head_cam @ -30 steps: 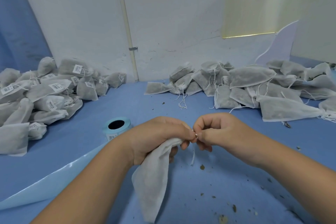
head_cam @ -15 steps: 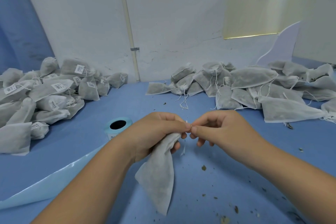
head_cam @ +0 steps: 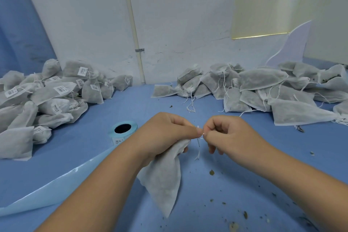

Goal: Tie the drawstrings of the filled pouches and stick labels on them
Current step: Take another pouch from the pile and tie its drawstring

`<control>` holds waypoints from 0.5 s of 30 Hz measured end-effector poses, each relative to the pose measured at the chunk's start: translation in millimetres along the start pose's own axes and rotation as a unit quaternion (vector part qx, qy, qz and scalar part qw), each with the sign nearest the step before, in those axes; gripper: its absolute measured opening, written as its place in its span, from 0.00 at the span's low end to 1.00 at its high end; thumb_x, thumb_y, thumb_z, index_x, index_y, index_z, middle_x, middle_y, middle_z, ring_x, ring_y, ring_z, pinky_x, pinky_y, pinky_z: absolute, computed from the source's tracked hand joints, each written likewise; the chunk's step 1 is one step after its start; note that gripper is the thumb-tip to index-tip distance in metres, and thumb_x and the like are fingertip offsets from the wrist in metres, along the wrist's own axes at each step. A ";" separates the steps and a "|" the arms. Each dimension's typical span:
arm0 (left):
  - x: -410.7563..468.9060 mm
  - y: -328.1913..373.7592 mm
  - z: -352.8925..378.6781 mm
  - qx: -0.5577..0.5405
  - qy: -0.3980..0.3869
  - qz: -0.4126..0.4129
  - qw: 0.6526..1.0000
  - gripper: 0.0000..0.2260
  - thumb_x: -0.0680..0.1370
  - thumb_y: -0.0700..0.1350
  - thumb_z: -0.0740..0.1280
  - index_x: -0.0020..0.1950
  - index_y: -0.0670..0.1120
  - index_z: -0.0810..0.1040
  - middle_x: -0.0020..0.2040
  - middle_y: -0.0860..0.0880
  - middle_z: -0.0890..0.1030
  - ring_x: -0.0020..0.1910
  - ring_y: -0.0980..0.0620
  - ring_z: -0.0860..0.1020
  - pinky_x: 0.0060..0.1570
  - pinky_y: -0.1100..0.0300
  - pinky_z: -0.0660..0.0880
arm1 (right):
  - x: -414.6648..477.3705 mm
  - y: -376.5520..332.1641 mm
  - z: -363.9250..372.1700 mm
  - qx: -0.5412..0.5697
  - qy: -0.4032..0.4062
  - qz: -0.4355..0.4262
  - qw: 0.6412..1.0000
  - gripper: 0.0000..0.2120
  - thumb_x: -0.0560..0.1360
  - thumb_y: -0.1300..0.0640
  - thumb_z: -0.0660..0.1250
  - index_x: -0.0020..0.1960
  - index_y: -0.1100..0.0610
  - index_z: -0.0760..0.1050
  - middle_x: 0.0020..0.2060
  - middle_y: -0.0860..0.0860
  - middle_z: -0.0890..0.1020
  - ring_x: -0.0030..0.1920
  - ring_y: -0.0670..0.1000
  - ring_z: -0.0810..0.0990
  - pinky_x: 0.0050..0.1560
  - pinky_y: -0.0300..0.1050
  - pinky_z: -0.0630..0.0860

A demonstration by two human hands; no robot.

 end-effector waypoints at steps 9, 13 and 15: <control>1.0 2.0 -5.0 -0.031 0.005 0.013 0.999 0.10 0.73 0.49 0.74 0.34 0.47 0.80 0.34 0.47 0.77 0.30 0.51 0.76 0.33 0.62 0.73 | 2.0 7.4 8.2 0.182 -0.047 0.040 0.981 0.06 0.71 0.57 0.73 0.37 0.52 0.80 0.30 0.48 0.78 0.30 0.47 0.76 0.30 0.38 0.71; -0.2 2.9 -2.9 -0.026 -0.021 0.015 0.999 0.09 0.75 0.48 0.73 0.35 0.47 0.81 0.37 0.50 0.80 0.31 0.51 0.77 0.35 0.62 0.74 | 2.2 9.3 8.6 0.192 -0.044 0.053 0.979 0.07 0.72 0.58 0.72 0.36 0.50 0.79 0.33 0.48 0.79 0.33 0.47 0.78 0.32 0.39 0.71; -1.5 4.4 -0.7 -0.021 -0.035 0.019 0.999 0.09 0.75 0.49 0.72 0.39 0.45 0.82 0.38 0.50 0.81 0.32 0.52 0.78 0.37 0.61 0.75 | 2.2 10.1 7.5 0.210 -0.032 0.060 0.975 0.08 0.72 0.59 0.70 0.35 0.51 0.78 0.36 0.50 0.82 0.34 0.48 0.79 0.33 0.41 0.71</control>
Point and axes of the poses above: each hand's wrist, its own x-axis towards the middle knuckle, its own z-axis out of the palm, y = z × x, the point moved 7 cm from there along x, towards the middle knuckle
